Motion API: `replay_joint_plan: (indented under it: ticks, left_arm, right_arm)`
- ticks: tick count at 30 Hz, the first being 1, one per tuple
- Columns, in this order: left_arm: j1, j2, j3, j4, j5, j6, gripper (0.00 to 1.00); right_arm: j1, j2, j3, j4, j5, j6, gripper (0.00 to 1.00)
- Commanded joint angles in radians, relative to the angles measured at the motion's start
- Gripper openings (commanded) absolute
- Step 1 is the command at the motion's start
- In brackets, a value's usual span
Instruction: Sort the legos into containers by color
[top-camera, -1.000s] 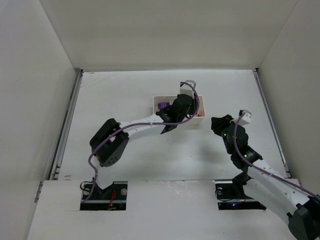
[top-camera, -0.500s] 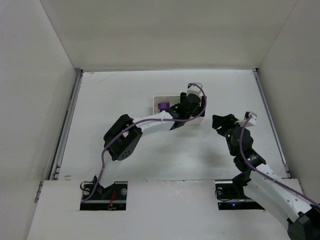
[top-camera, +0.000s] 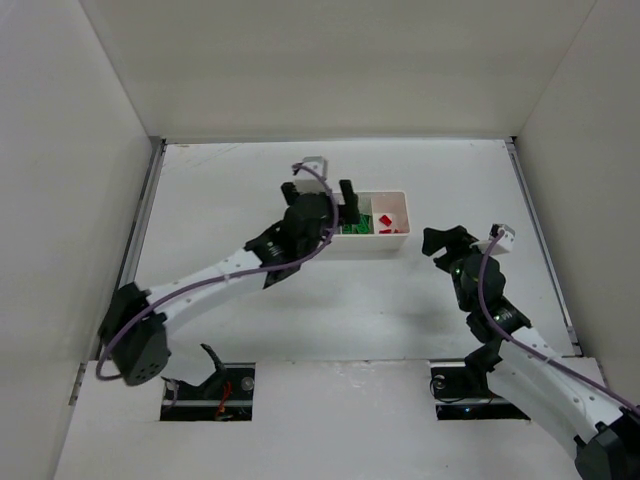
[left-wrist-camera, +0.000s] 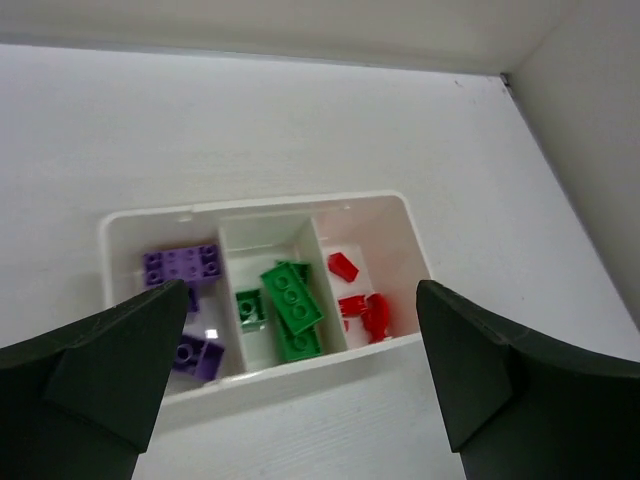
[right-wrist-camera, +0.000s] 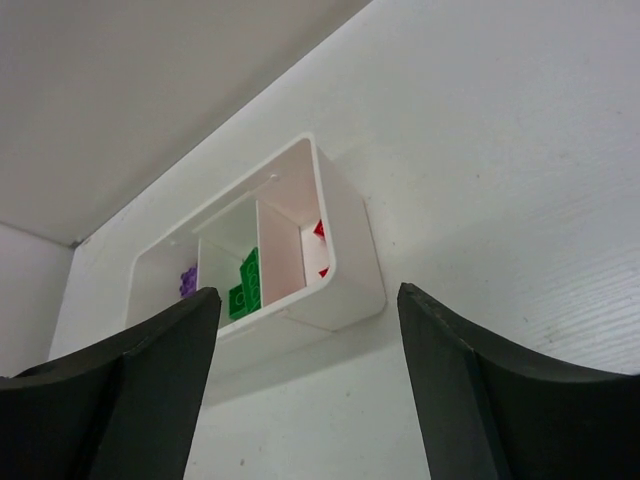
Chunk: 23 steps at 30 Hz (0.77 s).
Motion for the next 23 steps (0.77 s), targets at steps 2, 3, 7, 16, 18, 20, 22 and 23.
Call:
replay_joint_plan:
  ticks: [2,3,7,16,18,20,22,23]
  left_arm:
    - [0.033,-0.236,-0.248,-0.033,-0.118,-0.102,1.00]
    - [0.042,-0.292,-0.299,-0.062,-0.124,-0.129,1.00]
    - [0.108,-0.486,-0.437,-0.291,-0.144,-0.269,1.00]
    - [0.202,-0.741,-0.558,-0.678,-0.135,-0.445,1.00]
    - [0.203,-0.761,-0.577,-0.688,-0.133,-0.459,1.00]
    - [0.193,-0.757,-0.575,-0.700,-0.123,-0.464,1.00]
    - [0.183,-0.731,-0.563,-0.718,-0.121,-0.464,1.00]
    - [0.176,-0.719,-0.557,-0.723,-0.130,-0.458,1.00]
  right_arm:
    - [-0.004,0.023,-0.013,0.035,0.078,-0.025,0.81]
    - [-0.001,0.025,-0.011,0.035,0.086,-0.028,0.87]
    - [-0.001,0.019,0.005,0.014,0.142,-0.048,1.00]
    - [0.016,0.043,0.117,-0.170,0.170,-0.060,1.00]
    - [0.016,0.072,0.125,-0.178,0.159,-0.065,1.00]
    - [0.036,0.109,0.130,-0.184,0.138,-0.065,1.00]
    - [0.059,0.149,0.146,-0.185,0.132,-0.080,1.00]
    - [0.071,0.167,0.160,-0.188,0.139,-0.091,1.00]
